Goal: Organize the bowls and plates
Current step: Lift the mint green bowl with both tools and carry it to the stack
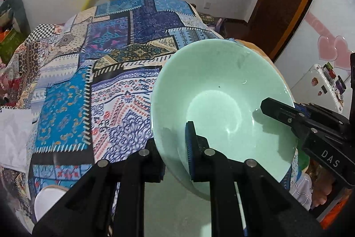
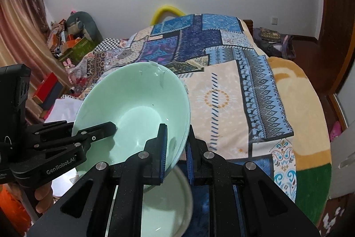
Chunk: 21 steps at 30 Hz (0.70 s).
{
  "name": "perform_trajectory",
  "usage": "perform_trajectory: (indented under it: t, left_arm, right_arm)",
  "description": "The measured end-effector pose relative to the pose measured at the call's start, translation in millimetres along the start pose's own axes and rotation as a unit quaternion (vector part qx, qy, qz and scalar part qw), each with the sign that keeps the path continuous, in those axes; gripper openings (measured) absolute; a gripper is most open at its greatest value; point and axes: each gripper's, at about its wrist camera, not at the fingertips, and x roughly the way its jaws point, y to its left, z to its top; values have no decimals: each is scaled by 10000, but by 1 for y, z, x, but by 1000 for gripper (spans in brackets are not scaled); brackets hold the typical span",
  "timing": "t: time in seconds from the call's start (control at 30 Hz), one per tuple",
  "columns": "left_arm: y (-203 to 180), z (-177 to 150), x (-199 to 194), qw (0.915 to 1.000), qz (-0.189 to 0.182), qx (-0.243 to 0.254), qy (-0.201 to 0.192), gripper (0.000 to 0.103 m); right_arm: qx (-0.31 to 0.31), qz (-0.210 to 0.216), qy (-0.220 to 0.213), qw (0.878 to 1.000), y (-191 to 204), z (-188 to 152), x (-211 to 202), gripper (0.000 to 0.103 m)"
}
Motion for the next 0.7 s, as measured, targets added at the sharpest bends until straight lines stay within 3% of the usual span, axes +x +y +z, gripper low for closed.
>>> perform_trajectory:
  t: [0.37, 0.7]
  left_arm:
    - [26, -32, -52, 9995, 65, -220, -236, 15]
    - [63, -67, -92, 9975, 348, -472, -389, 15]
  right_arm:
    - [-232, 219, -85, 9995, 45, -12, -13, 14]
    - [-449, 544, -49, 9975, 89, -26, -11, 14]
